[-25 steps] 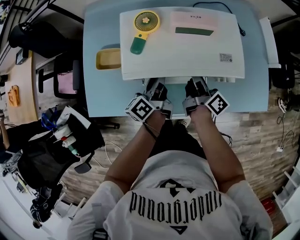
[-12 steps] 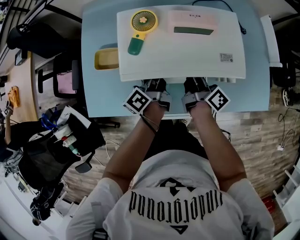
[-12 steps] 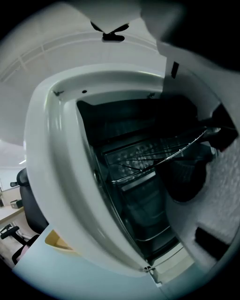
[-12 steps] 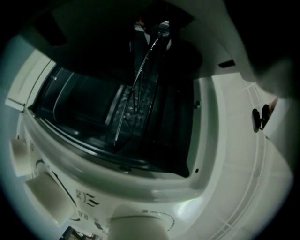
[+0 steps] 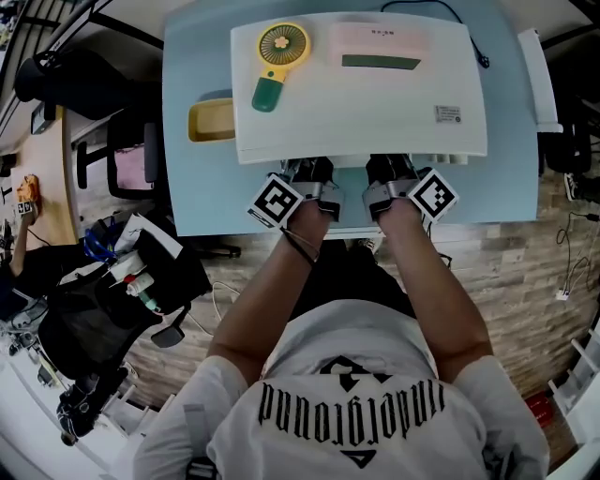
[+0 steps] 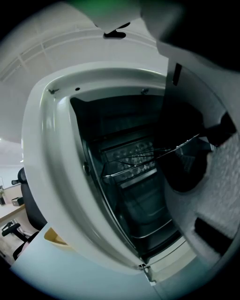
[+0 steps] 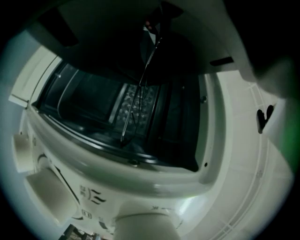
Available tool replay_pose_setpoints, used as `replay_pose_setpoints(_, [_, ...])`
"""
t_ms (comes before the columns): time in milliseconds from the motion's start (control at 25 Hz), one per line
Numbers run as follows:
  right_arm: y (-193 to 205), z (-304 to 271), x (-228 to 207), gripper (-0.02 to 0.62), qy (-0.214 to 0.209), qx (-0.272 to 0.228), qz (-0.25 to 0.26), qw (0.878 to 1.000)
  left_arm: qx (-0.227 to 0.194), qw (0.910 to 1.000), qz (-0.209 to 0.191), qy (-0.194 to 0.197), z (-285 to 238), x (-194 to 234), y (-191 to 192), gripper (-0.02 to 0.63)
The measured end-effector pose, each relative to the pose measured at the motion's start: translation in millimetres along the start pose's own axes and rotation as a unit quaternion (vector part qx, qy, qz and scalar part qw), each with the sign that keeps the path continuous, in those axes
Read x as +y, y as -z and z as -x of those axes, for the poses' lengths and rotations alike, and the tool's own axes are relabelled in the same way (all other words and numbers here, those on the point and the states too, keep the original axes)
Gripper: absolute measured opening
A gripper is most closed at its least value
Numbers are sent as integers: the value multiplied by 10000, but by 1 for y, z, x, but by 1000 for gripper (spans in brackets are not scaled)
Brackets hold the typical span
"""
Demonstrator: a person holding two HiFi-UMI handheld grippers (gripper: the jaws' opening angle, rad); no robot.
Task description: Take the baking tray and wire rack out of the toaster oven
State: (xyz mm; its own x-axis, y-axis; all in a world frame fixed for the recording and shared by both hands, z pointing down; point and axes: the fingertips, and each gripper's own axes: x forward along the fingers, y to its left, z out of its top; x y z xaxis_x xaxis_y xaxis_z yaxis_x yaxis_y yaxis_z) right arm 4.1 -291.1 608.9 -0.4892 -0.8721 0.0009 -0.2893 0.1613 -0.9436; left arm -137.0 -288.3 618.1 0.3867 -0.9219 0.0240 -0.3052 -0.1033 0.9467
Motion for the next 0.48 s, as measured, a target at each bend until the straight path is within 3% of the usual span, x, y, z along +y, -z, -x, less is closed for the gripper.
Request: replay_pose_setpoints(480, [16, 27, 4, 15, -25, 194, -128, 9997, 11, 10000, 33, -56, 29, -2, 14, 23])
